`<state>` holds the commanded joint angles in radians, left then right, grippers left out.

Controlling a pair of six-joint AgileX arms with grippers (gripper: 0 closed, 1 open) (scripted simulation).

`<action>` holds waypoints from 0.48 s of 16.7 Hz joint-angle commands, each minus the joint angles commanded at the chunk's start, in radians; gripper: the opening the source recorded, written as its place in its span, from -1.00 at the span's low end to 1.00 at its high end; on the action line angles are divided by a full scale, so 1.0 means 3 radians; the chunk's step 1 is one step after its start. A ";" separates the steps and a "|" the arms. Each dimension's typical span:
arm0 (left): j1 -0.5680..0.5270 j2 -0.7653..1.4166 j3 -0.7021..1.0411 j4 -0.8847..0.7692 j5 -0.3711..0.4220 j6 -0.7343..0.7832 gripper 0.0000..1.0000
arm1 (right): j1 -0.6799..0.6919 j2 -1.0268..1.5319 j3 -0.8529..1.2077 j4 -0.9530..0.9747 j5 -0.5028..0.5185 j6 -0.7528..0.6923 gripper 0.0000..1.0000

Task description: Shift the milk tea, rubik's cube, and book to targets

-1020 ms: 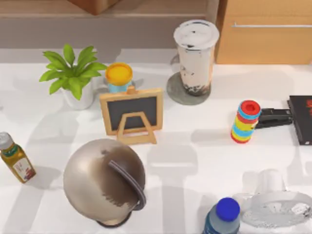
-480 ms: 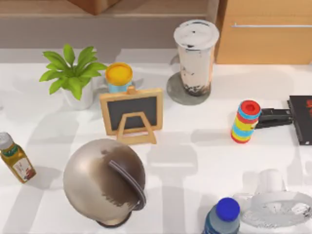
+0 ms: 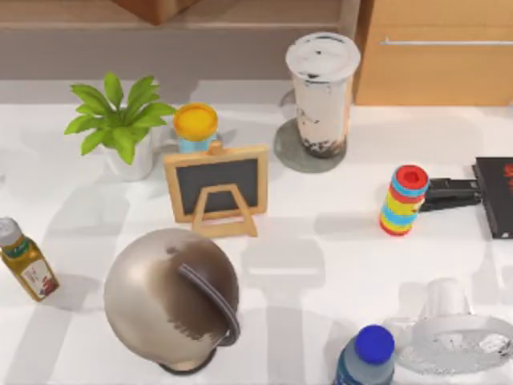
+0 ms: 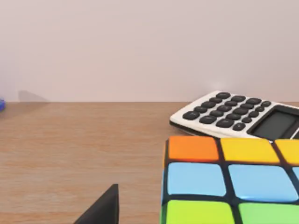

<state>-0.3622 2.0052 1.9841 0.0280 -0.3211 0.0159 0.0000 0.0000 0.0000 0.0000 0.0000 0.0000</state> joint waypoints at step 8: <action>-0.0020 -0.0085 -0.0111 0.0027 -0.0014 0.0001 1.00 | 0.0000 0.0000 0.0000 0.0000 0.0000 0.0000 1.00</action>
<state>-0.3681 1.9798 1.9510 0.0359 -0.3253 0.0161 0.0000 0.0000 0.0000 0.0000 0.0000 0.0000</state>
